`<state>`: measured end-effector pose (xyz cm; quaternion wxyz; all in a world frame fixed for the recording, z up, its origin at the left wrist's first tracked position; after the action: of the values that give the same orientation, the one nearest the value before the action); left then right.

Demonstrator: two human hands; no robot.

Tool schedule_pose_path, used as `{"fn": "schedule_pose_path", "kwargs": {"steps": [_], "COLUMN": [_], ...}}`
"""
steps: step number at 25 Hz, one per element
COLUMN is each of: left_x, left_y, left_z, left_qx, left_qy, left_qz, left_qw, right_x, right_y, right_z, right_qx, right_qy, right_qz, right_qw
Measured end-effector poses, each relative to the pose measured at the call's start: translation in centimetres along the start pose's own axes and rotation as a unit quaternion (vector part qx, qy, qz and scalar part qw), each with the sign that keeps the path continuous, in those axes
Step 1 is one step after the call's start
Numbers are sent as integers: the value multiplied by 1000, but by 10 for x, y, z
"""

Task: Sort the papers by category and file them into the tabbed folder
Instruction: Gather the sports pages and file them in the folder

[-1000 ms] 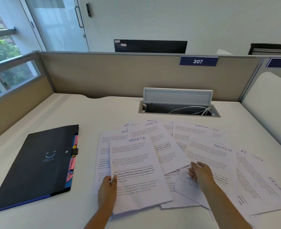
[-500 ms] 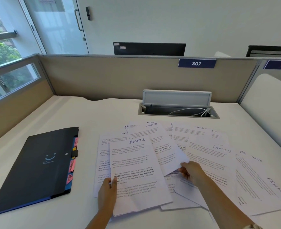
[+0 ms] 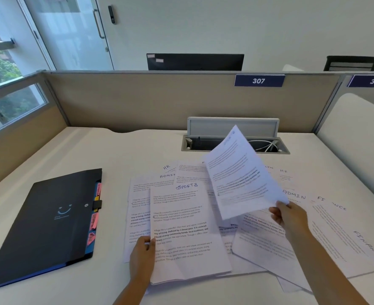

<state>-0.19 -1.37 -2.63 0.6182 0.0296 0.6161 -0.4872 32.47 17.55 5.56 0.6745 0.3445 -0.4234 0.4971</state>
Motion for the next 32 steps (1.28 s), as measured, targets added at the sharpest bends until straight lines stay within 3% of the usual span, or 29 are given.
{"fn": "schedule_pose_path", "kwargs": {"steps": [3,7,11,16,20,30,32], "left_x": [0,-4,-6,-6,-5,-9,-11], "left_y": [1,-1,-1,-2,-2,-7,-8], "left_z": [0,2,4,2,2,2,2], "left_qx": [1,-6,-3,-2,30,100,99], "left_qy": [-3,-2,4,5,2,8,7], "left_qz": [2,10,18,22,57,17,27], "left_qw": [1000,1000,1000,1000,998,995,995], "right_x": [12,-10,-61,-111,-124,-112,-105], "right_y": [-20,-28,-12,9,23,29,22], "right_z": [6,30,73,117,136,119,114], "right_qx": [-18,30,105,204,268,256,235], "right_qy": [-2,72,131,99,109,53,1], "right_qz": [-64,-80,3,179,227,286,339], "right_qw": [998,994,986,957,930,922,911]}}
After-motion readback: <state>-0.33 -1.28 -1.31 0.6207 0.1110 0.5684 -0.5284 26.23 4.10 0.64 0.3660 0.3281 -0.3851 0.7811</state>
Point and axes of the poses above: each hand's wrist, its own z-axis away from the middle knuckle, its own y-axis out of the palm, x = y × z, the point moved 3 cm from there along -z, towards the middle knuckle, and after that the axes turned 1 degree about -z, right-handed, at the moved point
